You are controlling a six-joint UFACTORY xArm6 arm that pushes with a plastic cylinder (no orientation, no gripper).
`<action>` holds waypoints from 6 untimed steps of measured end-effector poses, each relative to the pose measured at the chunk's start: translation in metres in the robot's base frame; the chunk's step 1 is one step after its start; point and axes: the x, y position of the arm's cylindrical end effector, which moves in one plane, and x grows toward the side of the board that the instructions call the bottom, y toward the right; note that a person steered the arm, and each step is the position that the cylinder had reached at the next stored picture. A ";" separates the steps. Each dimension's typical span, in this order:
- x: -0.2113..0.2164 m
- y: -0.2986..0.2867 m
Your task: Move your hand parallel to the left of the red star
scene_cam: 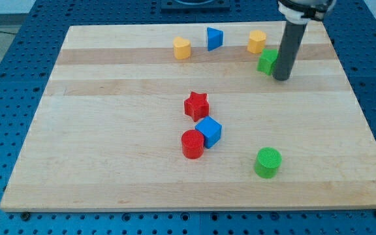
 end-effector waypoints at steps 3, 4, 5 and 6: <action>0.015 -0.123; 0.009 -0.160; 0.015 -0.211; 0.028 -0.261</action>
